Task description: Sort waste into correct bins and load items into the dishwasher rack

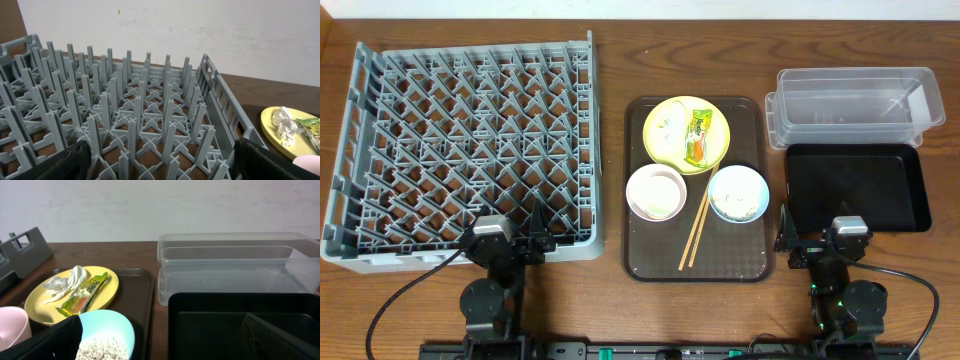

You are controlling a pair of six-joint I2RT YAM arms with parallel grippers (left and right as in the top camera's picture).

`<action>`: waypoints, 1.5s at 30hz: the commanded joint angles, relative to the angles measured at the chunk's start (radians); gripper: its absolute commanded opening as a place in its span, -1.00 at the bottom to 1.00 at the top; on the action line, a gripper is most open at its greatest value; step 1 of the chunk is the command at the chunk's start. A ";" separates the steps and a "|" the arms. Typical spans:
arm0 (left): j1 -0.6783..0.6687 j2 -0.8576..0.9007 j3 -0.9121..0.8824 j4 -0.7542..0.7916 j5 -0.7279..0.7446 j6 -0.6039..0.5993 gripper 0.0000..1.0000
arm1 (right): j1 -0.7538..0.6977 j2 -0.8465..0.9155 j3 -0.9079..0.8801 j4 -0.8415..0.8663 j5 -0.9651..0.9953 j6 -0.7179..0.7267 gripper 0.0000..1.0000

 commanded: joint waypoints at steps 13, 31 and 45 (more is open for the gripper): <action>-0.003 0.000 -0.010 -0.044 -0.002 0.004 0.86 | 0.011 0.002 -0.001 -0.004 0.003 -0.009 0.98; -0.003 0.045 0.090 -0.178 -0.002 0.003 0.86 | 0.011 0.022 0.043 0.003 -0.012 0.037 0.98; -0.003 0.587 0.642 -0.580 -0.009 0.004 0.86 | 0.012 0.738 0.652 -0.230 -0.211 -0.037 0.99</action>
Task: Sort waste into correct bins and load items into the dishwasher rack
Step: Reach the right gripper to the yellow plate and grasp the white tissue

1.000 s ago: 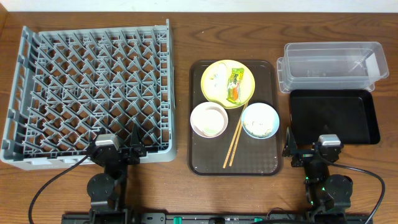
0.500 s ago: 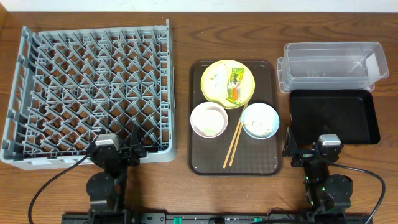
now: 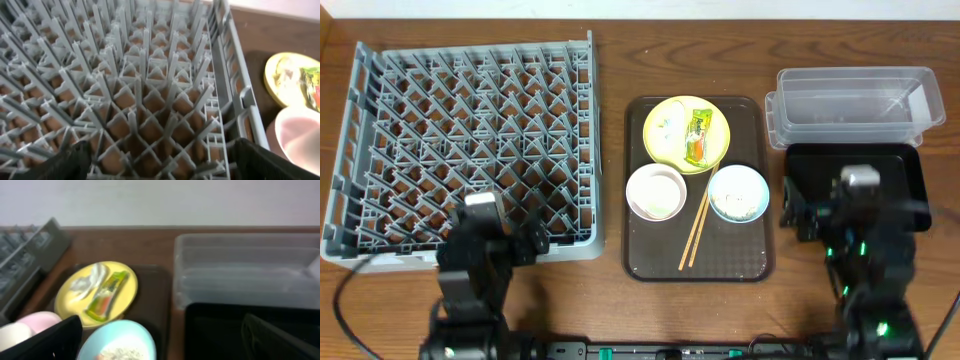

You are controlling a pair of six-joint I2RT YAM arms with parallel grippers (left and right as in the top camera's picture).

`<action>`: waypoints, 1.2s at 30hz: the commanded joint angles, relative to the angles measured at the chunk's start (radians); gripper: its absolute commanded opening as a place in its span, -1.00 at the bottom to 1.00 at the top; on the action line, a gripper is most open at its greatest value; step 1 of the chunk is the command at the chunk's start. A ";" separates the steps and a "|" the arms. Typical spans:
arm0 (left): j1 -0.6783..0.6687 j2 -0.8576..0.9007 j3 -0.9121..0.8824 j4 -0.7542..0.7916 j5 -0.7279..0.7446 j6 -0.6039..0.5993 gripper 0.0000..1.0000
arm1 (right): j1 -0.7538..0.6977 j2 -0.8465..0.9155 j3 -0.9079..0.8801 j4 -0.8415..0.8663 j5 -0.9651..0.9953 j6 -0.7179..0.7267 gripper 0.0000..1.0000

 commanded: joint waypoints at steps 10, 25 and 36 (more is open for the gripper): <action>-0.002 0.450 0.410 -0.363 -0.004 -0.009 0.86 | 0.044 0.728 0.740 -0.506 -0.142 -0.136 0.99; -0.002 0.474 0.413 -0.361 0.000 -0.009 0.86 | 0.290 1.089 0.766 -0.015 -0.074 0.080 0.32; -0.002 0.475 0.413 -0.357 0.000 -0.009 0.86 | 0.437 1.361 0.766 0.114 0.054 0.226 0.22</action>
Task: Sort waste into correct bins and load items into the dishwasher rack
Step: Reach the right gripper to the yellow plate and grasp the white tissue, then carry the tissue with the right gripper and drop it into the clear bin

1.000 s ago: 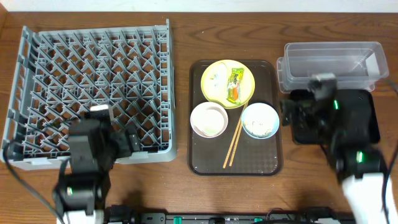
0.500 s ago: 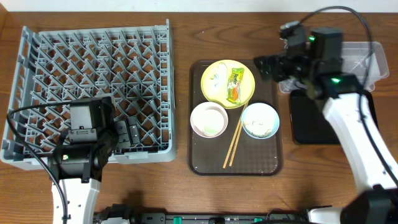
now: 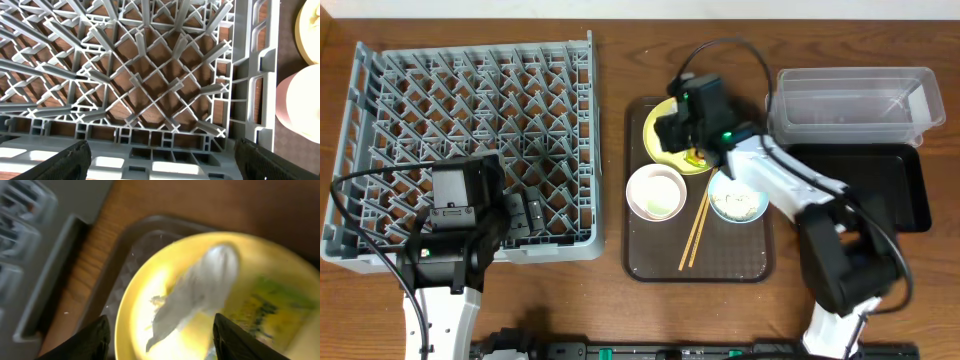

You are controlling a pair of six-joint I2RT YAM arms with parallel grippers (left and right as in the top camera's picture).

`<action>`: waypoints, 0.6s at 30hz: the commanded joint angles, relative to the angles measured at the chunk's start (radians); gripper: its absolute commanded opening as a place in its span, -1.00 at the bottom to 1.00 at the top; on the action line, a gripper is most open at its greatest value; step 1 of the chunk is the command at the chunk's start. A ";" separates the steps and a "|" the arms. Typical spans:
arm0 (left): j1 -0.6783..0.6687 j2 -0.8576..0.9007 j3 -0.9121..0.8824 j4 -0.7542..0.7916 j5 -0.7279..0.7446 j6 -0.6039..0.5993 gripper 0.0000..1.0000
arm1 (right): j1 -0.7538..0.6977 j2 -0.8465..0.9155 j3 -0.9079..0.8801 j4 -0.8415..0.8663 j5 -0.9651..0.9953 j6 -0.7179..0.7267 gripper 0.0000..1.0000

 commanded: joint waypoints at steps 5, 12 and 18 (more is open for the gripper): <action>-0.002 0.000 0.023 0.002 -0.001 -0.006 0.86 | 0.026 0.089 0.016 0.029 0.073 0.103 0.10; -0.002 0.000 0.023 0.002 -0.001 -0.006 0.86 | 0.027 0.101 0.017 0.078 0.061 0.132 -0.75; -0.002 0.000 0.023 0.001 -0.001 -0.006 0.87 | 0.014 0.027 0.023 0.021 0.065 0.100 -0.98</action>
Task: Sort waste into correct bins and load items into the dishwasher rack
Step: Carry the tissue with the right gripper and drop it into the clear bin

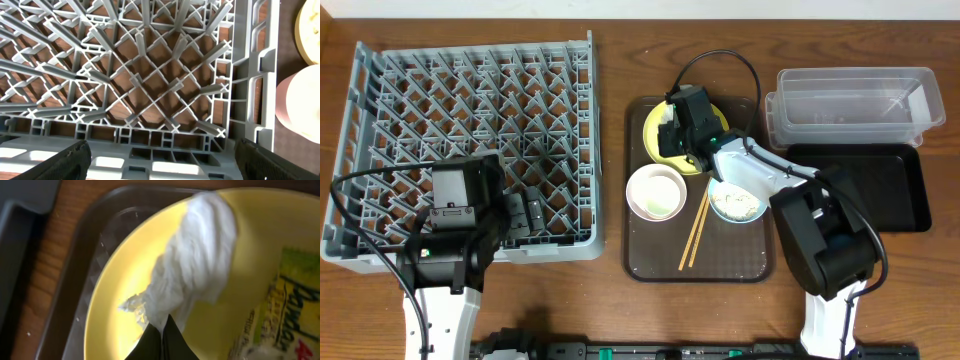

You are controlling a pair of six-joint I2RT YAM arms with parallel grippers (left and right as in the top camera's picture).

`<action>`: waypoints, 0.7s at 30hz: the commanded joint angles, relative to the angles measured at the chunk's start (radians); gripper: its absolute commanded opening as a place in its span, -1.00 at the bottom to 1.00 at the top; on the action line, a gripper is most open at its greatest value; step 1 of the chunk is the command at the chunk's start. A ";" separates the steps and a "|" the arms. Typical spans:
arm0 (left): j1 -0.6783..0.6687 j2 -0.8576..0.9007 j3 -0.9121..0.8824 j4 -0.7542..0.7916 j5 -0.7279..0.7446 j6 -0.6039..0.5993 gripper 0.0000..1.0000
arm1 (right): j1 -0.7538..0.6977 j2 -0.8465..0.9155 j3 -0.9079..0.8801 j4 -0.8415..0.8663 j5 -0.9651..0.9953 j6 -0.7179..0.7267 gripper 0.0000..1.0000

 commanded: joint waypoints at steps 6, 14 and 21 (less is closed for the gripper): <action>-0.002 0.000 0.023 0.001 -0.001 -0.006 0.87 | -0.071 -0.277 0.020 -0.160 0.108 -0.039 -0.98; -0.002 0.000 0.023 0.001 -0.001 -0.006 0.86 | -0.256 -0.467 0.019 -0.320 0.226 -0.040 -0.98; -0.002 0.000 0.023 0.001 -0.001 -0.006 0.87 | -0.422 -0.448 0.012 -0.430 0.238 0.012 -0.90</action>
